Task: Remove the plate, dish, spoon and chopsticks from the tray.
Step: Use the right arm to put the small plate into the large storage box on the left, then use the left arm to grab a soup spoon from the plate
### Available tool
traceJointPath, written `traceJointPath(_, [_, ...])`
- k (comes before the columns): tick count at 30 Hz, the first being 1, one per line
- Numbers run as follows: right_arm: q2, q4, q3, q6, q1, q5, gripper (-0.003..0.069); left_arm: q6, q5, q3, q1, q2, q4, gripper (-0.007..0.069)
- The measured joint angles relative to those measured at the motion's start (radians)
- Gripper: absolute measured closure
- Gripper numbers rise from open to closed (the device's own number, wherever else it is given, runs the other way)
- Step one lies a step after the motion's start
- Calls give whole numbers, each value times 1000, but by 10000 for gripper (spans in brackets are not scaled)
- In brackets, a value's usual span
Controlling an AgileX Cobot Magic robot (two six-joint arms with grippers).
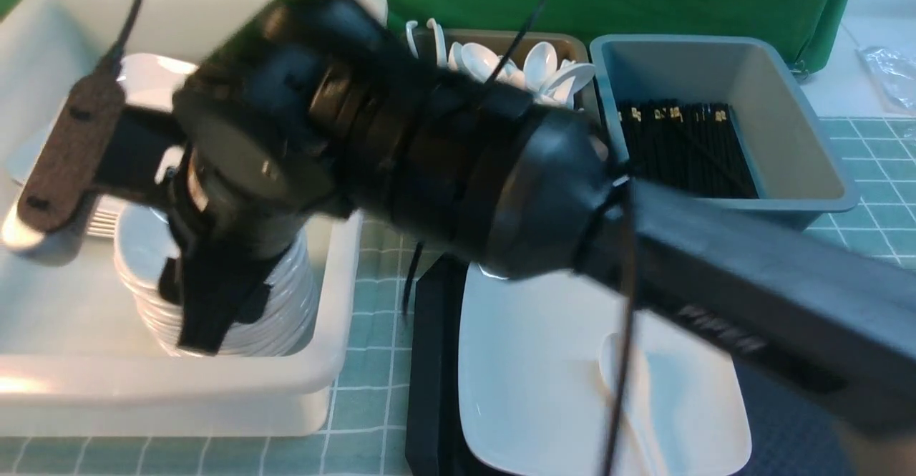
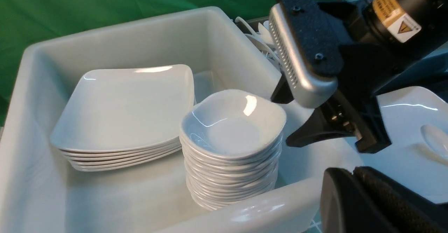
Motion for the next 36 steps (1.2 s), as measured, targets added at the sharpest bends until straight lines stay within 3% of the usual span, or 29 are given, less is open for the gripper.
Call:
traceJointPath(3, [-68,-12,-9,33,0,148,194,35,-7,0,0,12,-58,607])
traceJointPath(9, [-263,-37,76,179,-26,157,472,205,-35,0,0,143,-285,607])
traceJointPath(13, [-438,-39,302,294,-74,157,552,237,-34,0,0,270,-353,607])
traceJointPath(22, [-833,-100,827,494,-169,155,533,269,-38,1,-34,521,-478,607])
traceJointPath(27, [-1061,-174,1063,616,-173,155,524,423,-111,1,-109,693,-674,607])
traceJointPath(30, [-1218,-208,1168,693,-173,155,519,467,-231,1,-225,826,-746,619])
traceJointPath(33, [-1368,-219,1225,732,-173,155,519,457,-369,-5,-424,986,-745,624])
traceJointPath(36, [-1475,-222,1239,751,-173,155,517,322,-462,-65,-591,1134,-646,624])
